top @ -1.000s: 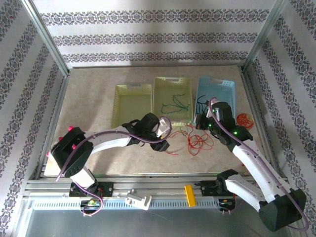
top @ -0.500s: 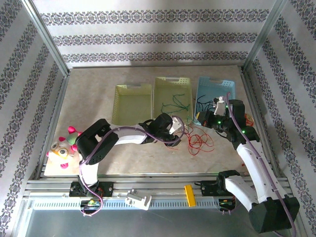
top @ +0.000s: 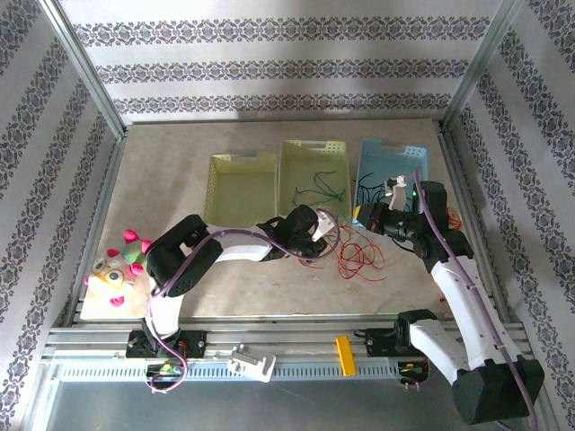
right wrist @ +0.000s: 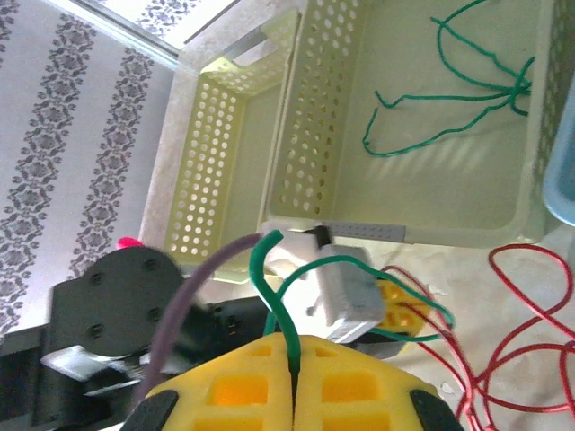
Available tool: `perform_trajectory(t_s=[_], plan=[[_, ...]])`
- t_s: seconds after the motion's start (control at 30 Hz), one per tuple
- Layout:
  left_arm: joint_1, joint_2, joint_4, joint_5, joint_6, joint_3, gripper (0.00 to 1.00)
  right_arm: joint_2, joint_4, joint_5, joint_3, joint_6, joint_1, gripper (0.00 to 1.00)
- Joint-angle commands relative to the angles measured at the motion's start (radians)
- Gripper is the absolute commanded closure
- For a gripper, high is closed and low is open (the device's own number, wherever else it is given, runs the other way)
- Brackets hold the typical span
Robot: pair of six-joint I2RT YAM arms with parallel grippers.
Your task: Untangle the cables
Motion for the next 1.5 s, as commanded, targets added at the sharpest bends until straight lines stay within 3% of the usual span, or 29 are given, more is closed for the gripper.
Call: perform_trajectory(t_s=[0.0,0.4,0.6,0.77,1.17,1.23,1.37,1.4,1.47], plan=[[-0.015,-0.124,0.048,-0.033,-0.016,-0.028,1.00,-0.006,-0.007,0.049,-0.024,-0.025,-0.006,1.00],[-0.014,-0.296,0.005,-0.068,0.004,-0.078,1.00,0.007,-0.029,0.146,-0.104,-0.087,-0.001,1.00],[-0.012,-0.350,-0.011,-0.064,0.015,-0.108,1.00,-0.031,-0.064,0.340,-0.114,-0.084,-0.001,1.00],[-0.014,-0.372,-0.066,-0.023,0.021,-0.140,1.00,-0.088,-0.024,0.401,-0.113,-0.047,-0.003,1.00],[-0.013,-0.380,-0.109,-0.085,-0.008,-0.274,1.00,-0.124,0.016,0.392,-0.080,-0.042,-0.003,1.00],[-0.014,-0.363,-0.105,-0.091,-0.020,-0.284,0.91,-0.125,0.042,0.344,-0.079,-0.030,-0.003,1.00],[-0.014,-0.309,-0.133,-0.144,-0.036,-0.266,0.31,-0.105,0.047,0.297,-0.051,-0.021,-0.001,1.00],[-0.014,-0.297,-0.147,-0.155,-0.030,-0.254,0.23,-0.106,0.048,0.294,-0.045,-0.022,0.000,1.00],[-0.014,-0.295,-0.146,-0.157,-0.020,-0.247,0.18,-0.105,0.050,0.287,-0.034,-0.021,0.000,1.00]])
